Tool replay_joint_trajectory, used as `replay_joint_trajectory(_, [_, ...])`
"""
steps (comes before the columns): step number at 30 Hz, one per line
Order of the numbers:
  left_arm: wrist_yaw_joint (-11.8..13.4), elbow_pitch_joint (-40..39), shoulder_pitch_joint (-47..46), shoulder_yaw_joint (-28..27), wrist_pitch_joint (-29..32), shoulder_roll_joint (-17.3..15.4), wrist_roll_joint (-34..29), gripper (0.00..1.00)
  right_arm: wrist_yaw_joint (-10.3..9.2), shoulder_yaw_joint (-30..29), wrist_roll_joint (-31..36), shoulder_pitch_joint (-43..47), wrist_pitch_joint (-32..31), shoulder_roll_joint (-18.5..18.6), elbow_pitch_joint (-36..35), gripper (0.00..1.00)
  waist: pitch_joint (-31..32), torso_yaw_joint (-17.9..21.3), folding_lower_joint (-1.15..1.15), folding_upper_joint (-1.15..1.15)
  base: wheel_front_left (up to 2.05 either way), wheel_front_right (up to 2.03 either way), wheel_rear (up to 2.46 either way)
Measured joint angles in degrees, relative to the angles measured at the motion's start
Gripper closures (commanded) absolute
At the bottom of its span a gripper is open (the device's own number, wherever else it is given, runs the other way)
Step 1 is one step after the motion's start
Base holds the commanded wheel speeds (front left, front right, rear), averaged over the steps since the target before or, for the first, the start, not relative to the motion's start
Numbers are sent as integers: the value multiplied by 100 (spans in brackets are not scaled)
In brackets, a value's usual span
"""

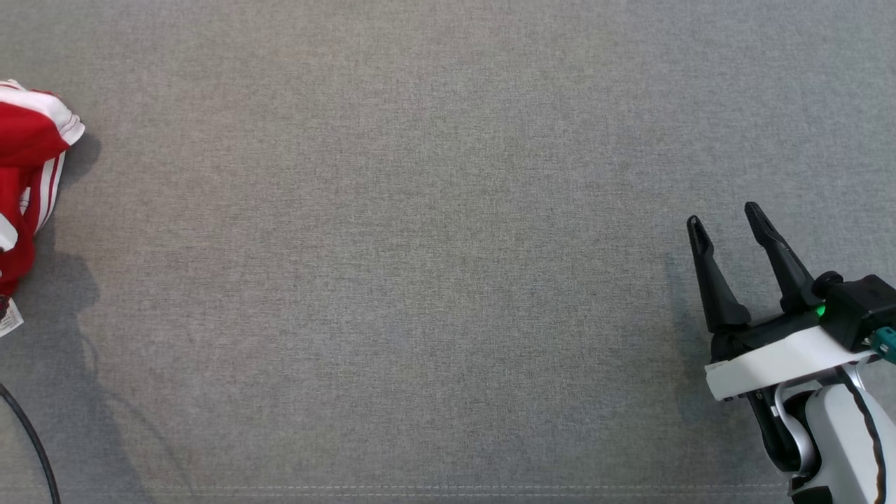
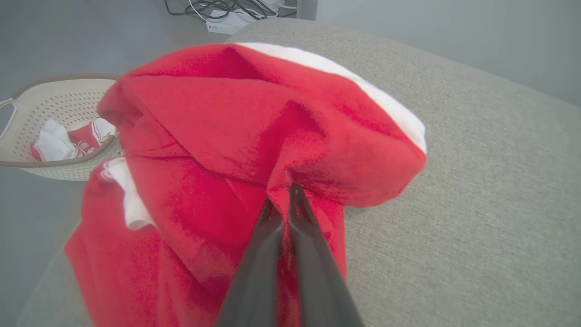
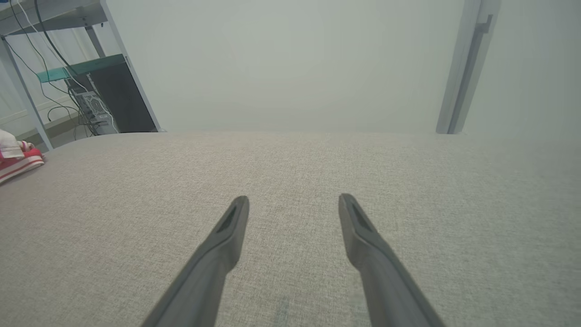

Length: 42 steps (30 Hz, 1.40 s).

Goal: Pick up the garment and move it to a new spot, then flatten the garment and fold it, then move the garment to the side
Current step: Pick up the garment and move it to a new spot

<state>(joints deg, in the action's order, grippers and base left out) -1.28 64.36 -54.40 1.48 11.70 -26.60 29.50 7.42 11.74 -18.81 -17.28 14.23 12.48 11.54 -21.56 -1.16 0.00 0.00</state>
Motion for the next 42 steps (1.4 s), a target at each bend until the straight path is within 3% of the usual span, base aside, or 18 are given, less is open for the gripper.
replay_joint_trajectory(6, [-177,-304,-143,179,-423,3,-160,100,0,-170,-86,27,0,-19,-5,0,142,-104,0,0,0,0,0])
replay_joint_trajectory(13, [-185,-1193,17,359,-1107,44,-310,100,0,-270,-177,143,1,-91,-134,0,420,-166,0,0,0,0,0])
replay_joint_trajectory(19, [45,-2891,839,600,-1270,527,-330,100,0,-549,-62,344,1,-163,-203,0,570,-216,0,0,0,0,0])
replay_joint_trajectory(25, [398,-5098,2119,1063,-794,943,-342,100,0,-642,-19,400,1,-296,-330,0,613,-73,0,0,0,0,0])
replay_joint_trajectory(30, [559,-6146,2992,1637,-348,1249,-377,100,0,-686,-18,465,1,-335,-368,0,601,189,0,0,0,0,0])
replay_joint_trajectory(36, [478,-6272,3231,2416,-129,1716,-379,100,0,-772,-19,495,1,-412,-397,0,534,585,0,0,0,0,0])
replay_joint_trajectory(42, [207,-5632,2964,2975,-121,2109,-405,100,0,-782,-19,494,1,-488,-411,0,447,1014,0,0,0,0,0])
